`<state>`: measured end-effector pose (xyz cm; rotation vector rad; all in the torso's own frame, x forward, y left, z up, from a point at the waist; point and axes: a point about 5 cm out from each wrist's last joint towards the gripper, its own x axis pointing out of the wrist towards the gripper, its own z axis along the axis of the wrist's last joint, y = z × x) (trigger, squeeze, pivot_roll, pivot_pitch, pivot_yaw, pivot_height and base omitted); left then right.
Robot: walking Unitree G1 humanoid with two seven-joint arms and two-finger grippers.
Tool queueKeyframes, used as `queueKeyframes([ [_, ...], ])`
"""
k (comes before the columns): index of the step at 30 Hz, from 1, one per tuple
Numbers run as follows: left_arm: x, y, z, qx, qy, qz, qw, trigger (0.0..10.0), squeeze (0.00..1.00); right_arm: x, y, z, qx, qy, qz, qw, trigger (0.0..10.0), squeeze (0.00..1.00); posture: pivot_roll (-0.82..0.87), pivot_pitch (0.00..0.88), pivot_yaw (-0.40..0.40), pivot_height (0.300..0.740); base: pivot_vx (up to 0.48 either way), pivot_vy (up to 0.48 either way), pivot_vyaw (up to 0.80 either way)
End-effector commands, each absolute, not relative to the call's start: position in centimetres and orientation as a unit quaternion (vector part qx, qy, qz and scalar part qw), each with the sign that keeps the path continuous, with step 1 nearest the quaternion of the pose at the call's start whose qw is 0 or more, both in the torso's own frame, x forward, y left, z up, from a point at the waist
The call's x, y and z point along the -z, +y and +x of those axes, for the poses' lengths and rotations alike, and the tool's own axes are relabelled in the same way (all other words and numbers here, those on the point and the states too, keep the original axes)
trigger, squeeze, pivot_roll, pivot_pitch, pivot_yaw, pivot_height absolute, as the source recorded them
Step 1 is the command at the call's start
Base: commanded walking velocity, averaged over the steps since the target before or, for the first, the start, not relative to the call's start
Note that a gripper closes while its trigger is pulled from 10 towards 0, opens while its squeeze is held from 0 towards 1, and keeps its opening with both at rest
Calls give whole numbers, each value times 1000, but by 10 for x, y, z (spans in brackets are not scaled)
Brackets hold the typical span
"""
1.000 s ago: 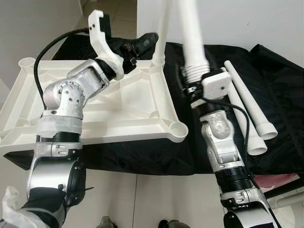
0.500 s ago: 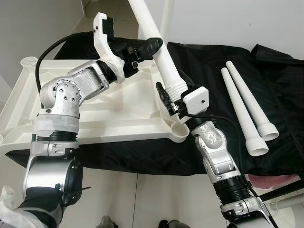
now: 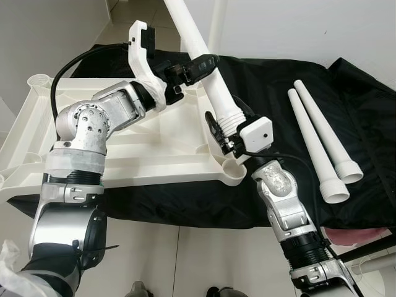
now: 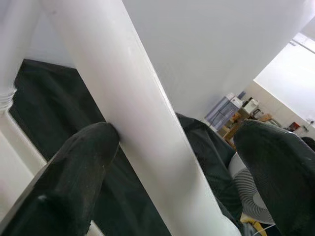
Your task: Building children table
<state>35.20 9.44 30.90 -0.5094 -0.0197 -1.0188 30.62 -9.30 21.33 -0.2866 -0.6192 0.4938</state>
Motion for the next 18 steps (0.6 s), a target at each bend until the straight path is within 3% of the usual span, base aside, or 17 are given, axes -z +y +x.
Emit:
queueKeyframes([
  [1,-314,86,344,588,-37,-217,778,10000,702,-209,-87,300,-263,-297,-151,905,10000,0,2,76,-8,740,0,0,0],
  [2,-314,86,344,588,-37,-217,778,10000,702,-209,-87,300,-263,-297,-151,905,10000,0,2,76,-8,740,0,0,0],
  [3,-310,87,349,572,-24,-213,792,10000,0,-206,-88,298,-265,-293,-154,906,10000,0,3,77,-7,740,0,0,0],
  [4,-310,87,349,572,-24,-213,792,10000,0,-206,-88,298,-265,-293,-154,906,10000,0,3,77,-7,740,0,0,0],
  [7,-302,92,364,521,-1,-207,828,10000,0,-199,-88,295,-269,-283,-161,906,10000,0,0,80,0,740,0,0,0],
  [18,-306,103,381,461,20,-259,849,10000,0,-185,-91,290,-274,-263,-164,910,10000,0,0,83,5,740,0,0,0],
])
